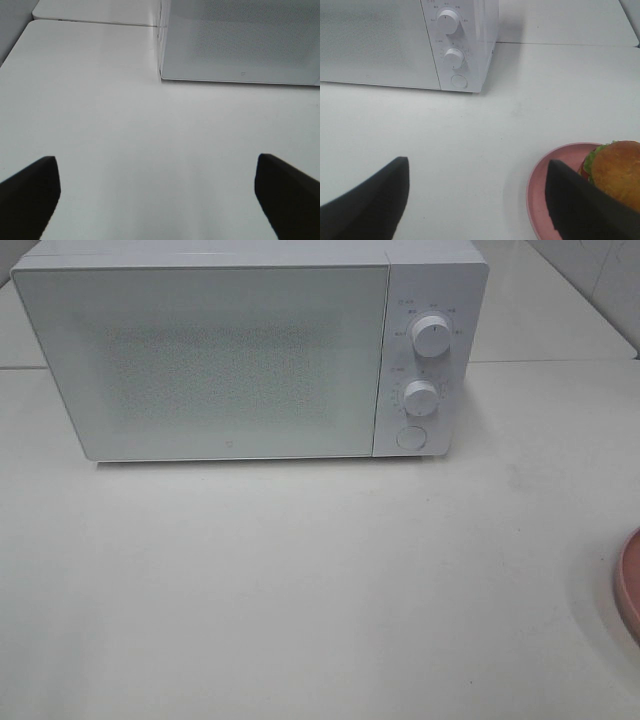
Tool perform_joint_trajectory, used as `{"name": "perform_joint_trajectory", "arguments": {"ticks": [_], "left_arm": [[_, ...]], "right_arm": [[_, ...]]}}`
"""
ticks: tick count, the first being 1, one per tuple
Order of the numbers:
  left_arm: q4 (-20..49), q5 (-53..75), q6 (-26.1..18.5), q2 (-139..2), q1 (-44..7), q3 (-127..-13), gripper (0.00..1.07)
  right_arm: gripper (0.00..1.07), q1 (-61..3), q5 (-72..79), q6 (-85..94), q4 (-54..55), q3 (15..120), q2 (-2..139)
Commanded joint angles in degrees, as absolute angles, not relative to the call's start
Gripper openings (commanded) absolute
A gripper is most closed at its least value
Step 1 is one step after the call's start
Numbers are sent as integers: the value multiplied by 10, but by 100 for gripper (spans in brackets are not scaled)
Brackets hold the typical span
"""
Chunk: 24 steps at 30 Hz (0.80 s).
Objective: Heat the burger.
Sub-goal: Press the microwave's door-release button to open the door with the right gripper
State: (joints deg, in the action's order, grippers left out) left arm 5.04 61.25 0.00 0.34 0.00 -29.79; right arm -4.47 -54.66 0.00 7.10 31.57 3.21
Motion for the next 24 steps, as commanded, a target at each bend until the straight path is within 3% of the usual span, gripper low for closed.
{"name": "perform_joint_trajectory", "arguments": {"ticks": [1,24], "left_arm": [[52,613,0,15,1,-297,98],[52,613,0,15,1,-297,98]], "right_arm": [[75,-41,-506,3,69,319,73],[75,-41,-297,8,69,319,303]]}}
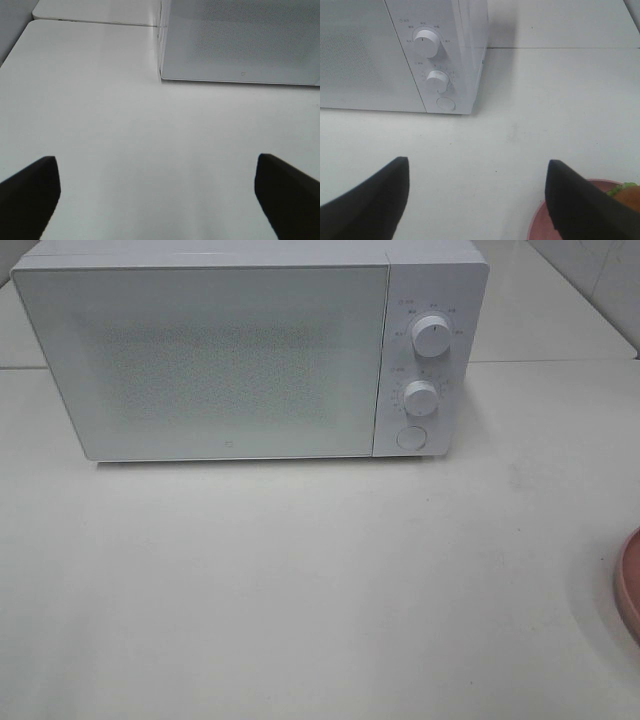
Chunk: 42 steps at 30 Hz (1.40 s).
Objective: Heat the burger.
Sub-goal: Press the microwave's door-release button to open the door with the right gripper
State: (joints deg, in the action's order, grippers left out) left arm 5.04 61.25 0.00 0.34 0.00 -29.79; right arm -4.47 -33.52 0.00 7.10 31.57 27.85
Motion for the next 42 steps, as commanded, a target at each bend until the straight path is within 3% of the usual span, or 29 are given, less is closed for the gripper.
{"name": "perform_joint_trajectory", "arguments": {"ticks": [1,18,34,40,42], "left_arm": [[52,613,0,15,1,-297,98],[52,613,0,15,1,-297,98],[52,613,0,15,1,-297,98],[52,613,0,15,1,-297,98],[52,613,0,15,1,-297,98]], "right_arm": [[75,-41,-297,8,69,319,303],[75,-41,-102,8,64,317,512],[75,-42,379,9,41,195,693],[75,-45,453,31,50,170,737],[75,-77,475,53,92,163,760]]}}
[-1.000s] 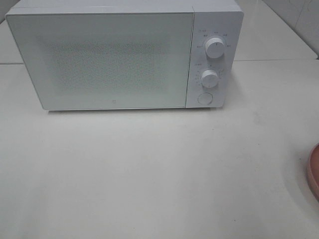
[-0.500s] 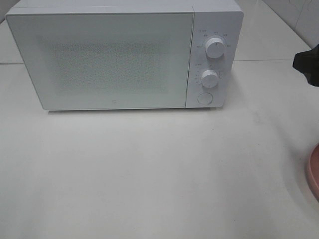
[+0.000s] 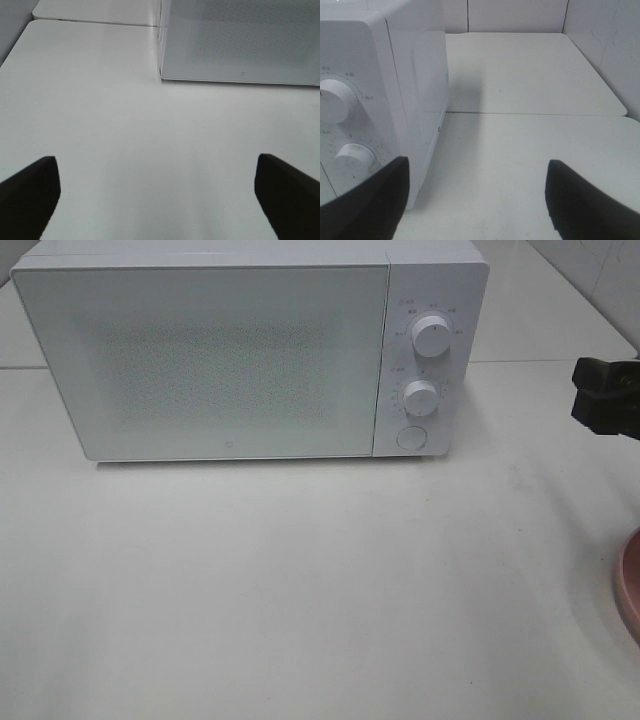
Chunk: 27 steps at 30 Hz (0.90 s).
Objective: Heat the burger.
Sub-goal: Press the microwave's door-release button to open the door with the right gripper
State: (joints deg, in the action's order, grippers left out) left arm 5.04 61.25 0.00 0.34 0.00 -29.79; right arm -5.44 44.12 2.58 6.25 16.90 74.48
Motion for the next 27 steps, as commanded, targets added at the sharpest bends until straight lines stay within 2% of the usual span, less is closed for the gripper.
{"name": "perform_joint_trajectory", "arguments": {"ticks": [1,6,7,8,9,11,12,17,27], "left_arm": [[52,613,0,15,1,-297,98],[52,613,0,15,1,-297,98],[52,613,0,15,1,-297,98],[52,613,0,15,1,-297,98],[52,613,0,15,1,-297,98],[52,613,0,15,1,-297,98],[52,613,0,15,1,-297,98],[52,613,0,15,1,-297,98],[52,613,0,15,1,-297,98]], "right_arm": [[75,-77,475,53,92,163,760],[75,-161,516,112,182,161,802],[75,-161,516,112,182,161,802],[75,-193,530,126,212,161,816],[75,-193,530,126,212,161,816],[75,-241,555,151,250,161,838],[75,-241,555,151,250,161,838],[75,-336,601,177,339,162,880],[75,-456,649,199,466,164,928]]}}
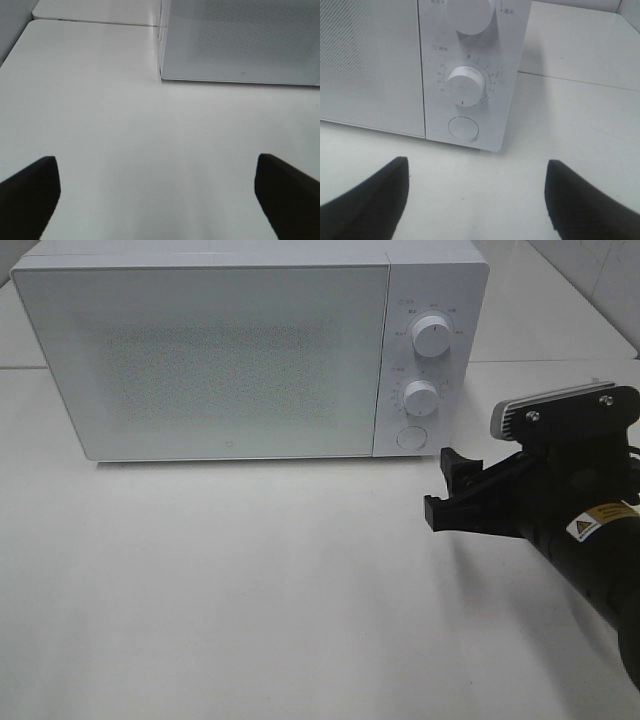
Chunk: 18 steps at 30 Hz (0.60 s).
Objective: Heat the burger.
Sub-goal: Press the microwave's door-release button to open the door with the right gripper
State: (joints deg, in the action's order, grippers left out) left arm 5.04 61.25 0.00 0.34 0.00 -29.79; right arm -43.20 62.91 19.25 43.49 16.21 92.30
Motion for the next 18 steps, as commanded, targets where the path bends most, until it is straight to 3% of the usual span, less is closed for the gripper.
{"name": "perform_joint_trajectory", "arguments": {"ticks": [1,12,18], "left_arm": [[52,613,0,15,1,-297,98],[52,613,0,15,1,-297,98],[52,613,0,15,1,-297,98]], "right_arm": [[75,-456,649,199,466,164,928],[71,-475,649,128,481,164,935],[57,-475,642,-60,479,164,935]]}}
